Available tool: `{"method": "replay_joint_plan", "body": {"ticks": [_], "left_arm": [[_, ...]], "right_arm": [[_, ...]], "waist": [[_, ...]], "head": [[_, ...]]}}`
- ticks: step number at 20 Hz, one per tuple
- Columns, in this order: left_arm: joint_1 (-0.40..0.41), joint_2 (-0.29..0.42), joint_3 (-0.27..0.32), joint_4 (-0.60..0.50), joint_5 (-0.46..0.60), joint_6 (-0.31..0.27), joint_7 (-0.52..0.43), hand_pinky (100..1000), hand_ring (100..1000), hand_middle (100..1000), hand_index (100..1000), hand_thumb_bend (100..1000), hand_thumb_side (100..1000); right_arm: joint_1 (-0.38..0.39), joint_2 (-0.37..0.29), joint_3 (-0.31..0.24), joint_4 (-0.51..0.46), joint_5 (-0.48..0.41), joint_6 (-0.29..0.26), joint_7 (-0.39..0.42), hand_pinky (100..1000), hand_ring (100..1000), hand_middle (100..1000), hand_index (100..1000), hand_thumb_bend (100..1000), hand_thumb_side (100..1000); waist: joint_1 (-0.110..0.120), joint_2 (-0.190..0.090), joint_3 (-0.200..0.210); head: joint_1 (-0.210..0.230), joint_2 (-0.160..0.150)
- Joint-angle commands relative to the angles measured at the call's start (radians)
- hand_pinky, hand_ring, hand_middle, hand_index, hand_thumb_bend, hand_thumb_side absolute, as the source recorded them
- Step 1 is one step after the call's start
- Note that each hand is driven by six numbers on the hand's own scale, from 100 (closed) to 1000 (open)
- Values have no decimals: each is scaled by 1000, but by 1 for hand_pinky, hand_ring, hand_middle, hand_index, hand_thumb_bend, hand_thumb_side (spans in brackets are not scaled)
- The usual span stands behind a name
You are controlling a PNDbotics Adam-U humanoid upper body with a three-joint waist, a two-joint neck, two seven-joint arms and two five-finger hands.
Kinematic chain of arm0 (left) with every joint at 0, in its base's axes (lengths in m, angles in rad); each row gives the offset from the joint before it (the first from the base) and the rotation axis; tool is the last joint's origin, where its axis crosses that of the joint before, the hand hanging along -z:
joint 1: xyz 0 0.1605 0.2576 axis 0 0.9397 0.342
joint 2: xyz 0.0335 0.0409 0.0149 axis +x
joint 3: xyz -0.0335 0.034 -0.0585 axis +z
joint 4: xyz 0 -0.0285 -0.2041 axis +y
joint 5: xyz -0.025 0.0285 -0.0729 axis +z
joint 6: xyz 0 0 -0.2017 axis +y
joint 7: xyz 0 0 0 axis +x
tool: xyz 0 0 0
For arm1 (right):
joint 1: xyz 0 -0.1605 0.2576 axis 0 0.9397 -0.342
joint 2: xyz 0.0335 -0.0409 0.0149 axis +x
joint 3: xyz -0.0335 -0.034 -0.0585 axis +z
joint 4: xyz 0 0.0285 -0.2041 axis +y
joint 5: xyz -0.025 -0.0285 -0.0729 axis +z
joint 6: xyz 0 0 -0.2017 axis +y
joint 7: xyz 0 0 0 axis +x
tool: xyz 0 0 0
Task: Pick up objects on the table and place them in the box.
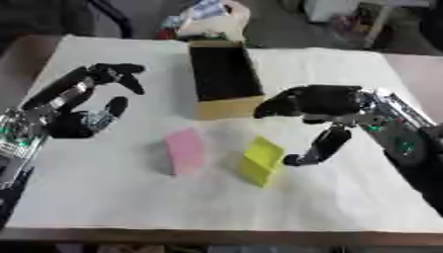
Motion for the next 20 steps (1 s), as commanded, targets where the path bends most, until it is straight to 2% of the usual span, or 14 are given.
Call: {"method": "replay_joint_plan", "body": {"ticks": [1, 20], "left_arm": [[-16, 14, 4, -12, 1, -1, -3, 744, 697, 631, 943, 100, 773], [-21, 9, 2, -12, 3, -1, -8, 744, 698, 634, 944, 100, 777]], "right_arm": [[-18, -21, -10, -21, 5, -160, 156, 871, 874, 910, 1000, 383, 477], [10, 18, -15, 5, 93, -182, 112, 870, 873, 911, 1000, 337, 490]], "waist": [[5, -14, -1], [10, -7, 6]], "head": [[-1, 5], [-12, 5]]}}
